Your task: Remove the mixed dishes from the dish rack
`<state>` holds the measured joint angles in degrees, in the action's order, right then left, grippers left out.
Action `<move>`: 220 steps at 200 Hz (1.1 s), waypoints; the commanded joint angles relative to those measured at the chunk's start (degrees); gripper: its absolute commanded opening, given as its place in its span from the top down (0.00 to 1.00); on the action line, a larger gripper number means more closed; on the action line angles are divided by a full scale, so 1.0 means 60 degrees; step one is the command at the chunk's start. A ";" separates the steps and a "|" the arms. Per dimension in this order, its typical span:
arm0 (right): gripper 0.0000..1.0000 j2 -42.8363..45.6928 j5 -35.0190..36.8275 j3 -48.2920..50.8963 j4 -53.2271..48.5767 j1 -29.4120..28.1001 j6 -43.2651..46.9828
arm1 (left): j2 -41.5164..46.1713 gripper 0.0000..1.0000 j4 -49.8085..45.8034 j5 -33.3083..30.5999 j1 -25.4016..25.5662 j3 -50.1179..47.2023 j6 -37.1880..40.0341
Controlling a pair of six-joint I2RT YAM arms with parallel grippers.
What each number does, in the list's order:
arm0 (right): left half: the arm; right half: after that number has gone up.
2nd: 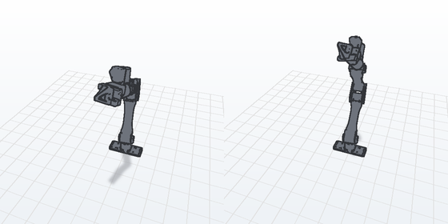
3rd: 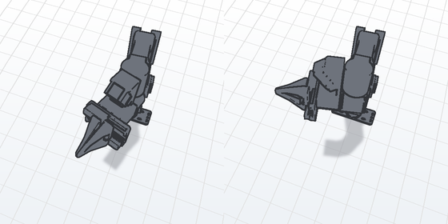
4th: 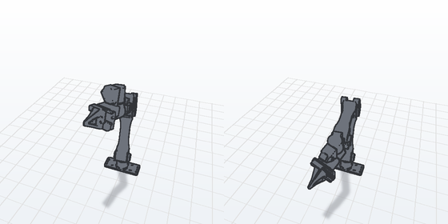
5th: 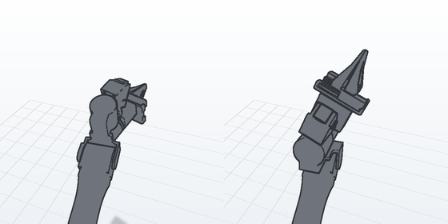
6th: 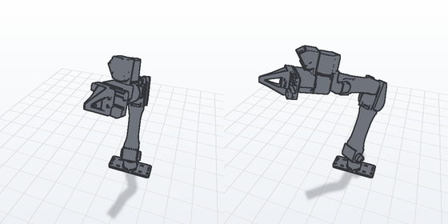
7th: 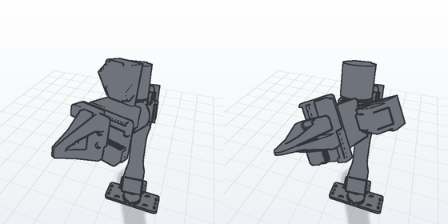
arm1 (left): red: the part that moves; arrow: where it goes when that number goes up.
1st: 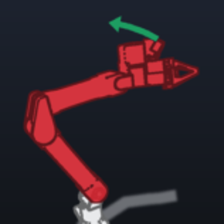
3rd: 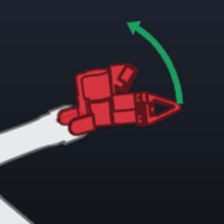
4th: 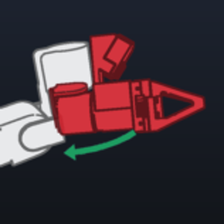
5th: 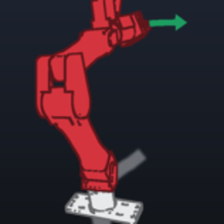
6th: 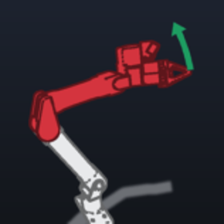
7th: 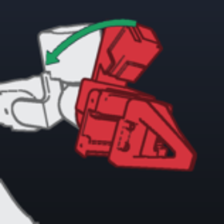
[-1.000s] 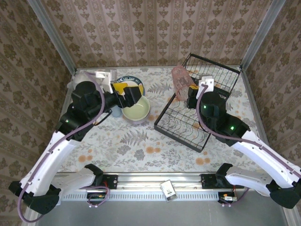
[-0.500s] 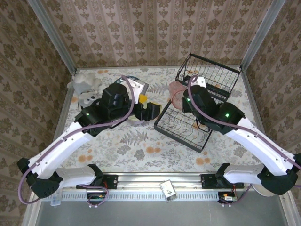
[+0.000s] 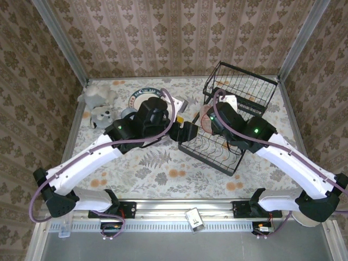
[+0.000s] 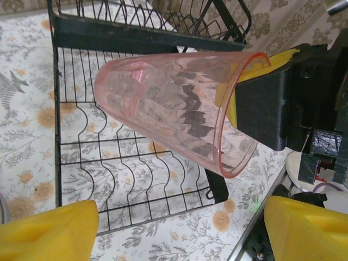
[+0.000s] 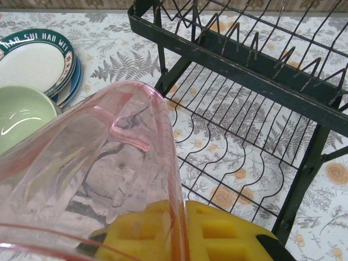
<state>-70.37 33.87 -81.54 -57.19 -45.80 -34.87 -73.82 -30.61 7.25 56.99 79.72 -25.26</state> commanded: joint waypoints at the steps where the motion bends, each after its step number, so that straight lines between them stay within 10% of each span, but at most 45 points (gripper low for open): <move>1: 1.00 -0.0144 -0.0109 0.0150 0.0119 -0.0063 -0.0289 | -0.0197 0.22 0.0069 0.0114 0.0107 0.0348 -0.0475; 220: 1.00 0.0086 0.0105 0.0656 0.1007 -0.0071 -0.0866 | -0.2412 0.47 -0.1138 -0.2288 0.0633 0.1753 -0.1108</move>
<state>-71.42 32.45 -77.93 -54.00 -45.82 -38.26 -87.11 -34.74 -1.52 59.90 87.48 -31.57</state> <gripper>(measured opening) 0.112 0.541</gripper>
